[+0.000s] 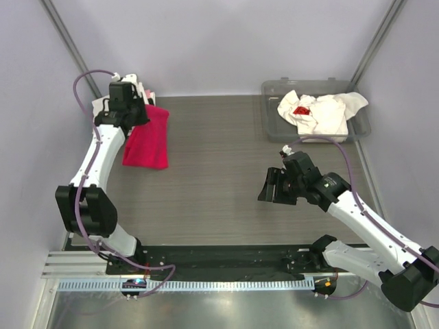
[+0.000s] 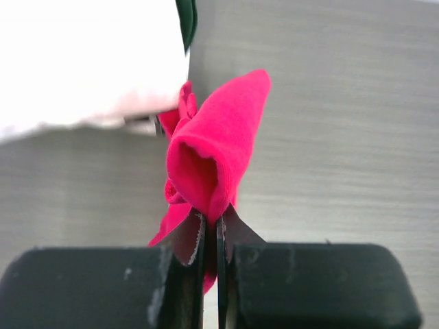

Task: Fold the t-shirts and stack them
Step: Neatly place the folded tshirt to the corner

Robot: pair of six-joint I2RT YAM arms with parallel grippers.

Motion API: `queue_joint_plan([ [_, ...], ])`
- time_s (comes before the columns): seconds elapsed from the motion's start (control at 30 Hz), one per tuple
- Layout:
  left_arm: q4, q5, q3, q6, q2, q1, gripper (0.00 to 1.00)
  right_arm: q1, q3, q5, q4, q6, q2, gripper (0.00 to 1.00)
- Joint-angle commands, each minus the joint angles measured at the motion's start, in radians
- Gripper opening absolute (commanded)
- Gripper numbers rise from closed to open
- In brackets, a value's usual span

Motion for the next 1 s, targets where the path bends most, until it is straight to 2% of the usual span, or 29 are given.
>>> queue_joint_plan([
  [0.0, 0.041, 0.127, 0.093, 0.078, 0.046, 0.046, 0.0, 0.004, 0.06, -0.004, -0.019, -0.035, 0.006, 0.62],
  [0.27, 0.02, 0.297, 0.307, 0.093, 0.177, 0.168, 0.0, 0.003, 0.071, -0.013, -0.018, -0.058, 0.052, 0.62],
  [0.53, -0.07, 0.46, 0.597, 0.078, 0.316, 0.244, 0.0, 0.004, 0.102, -0.021, -0.019, -0.06, 0.115, 0.62],
  [0.77, -0.098, 0.524, 0.743, 0.063, 0.442, 0.286, 0.0, 0.004, 0.132, -0.014, -0.008, -0.083, 0.214, 0.62],
  [0.97, -0.106, 0.544, 0.778, 0.061, 0.49, 0.304, 0.0, 0.004, 0.139, -0.033, 0.022, -0.094, 0.265, 0.62],
])
